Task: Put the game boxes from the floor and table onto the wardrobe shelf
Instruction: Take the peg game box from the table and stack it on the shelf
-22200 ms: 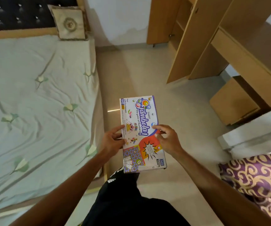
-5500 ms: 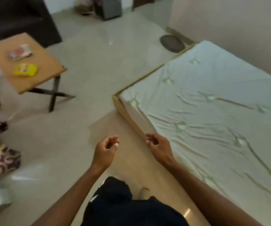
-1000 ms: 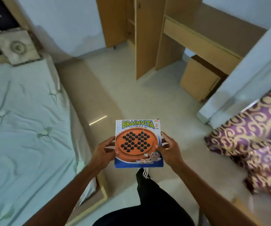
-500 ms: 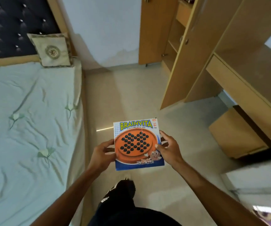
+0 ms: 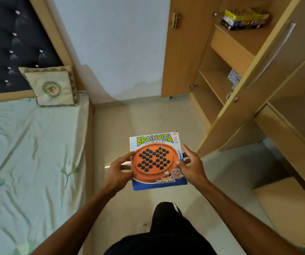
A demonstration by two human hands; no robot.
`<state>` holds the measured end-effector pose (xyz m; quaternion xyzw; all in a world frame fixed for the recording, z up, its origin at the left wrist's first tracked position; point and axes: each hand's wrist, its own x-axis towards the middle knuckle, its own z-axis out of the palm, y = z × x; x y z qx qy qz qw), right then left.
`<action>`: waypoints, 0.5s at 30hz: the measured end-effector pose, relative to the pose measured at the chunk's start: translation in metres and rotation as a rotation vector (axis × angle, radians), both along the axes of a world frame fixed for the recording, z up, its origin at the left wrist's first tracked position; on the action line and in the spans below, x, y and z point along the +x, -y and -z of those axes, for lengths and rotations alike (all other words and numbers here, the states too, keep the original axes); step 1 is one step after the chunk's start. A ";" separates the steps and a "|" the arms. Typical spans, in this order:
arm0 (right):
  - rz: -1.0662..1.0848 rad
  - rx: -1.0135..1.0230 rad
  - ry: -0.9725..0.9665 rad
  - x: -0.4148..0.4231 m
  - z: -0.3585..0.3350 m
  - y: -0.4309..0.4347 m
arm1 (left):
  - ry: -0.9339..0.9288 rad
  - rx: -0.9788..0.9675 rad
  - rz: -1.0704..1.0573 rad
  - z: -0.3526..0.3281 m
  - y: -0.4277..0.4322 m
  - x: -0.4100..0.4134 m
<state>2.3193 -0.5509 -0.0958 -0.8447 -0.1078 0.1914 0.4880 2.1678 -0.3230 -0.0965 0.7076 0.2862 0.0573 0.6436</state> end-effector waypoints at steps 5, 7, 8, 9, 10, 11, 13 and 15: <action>0.002 -0.039 0.068 0.112 0.011 -0.064 | -0.014 0.021 0.010 0.002 -0.068 0.120; 0.009 -0.033 0.082 0.165 0.017 -0.091 | -0.010 0.013 0.010 0.004 -0.096 0.175; 0.014 -0.022 0.093 0.188 0.018 -0.104 | -0.005 0.012 0.010 0.003 -0.107 0.200; 0.020 -0.014 0.083 0.217 0.018 -0.118 | -0.009 0.004 0.003 0.002 -0.121 0.230; 0.026 -0.011 0.063 0.242 0.016 -0.130 | -0.017 0.002 -0.002 -0.002 -0.133 0.255; 0.029 -0.003 0.055 0.271 0.013 -0.145 | -0.016 0.001 -0.008 -0.005 -0.147 0.285; 0.037 0.003 0.060 0.321 0.007 -0.169 | -0.013 0.014 -0.007 -0.013 -0.170 0.336; 0.055 0.010 0.049 0.363 0.001 -0.188 | -0.019 0.019 -0.005 -0.021 -0.189 0.383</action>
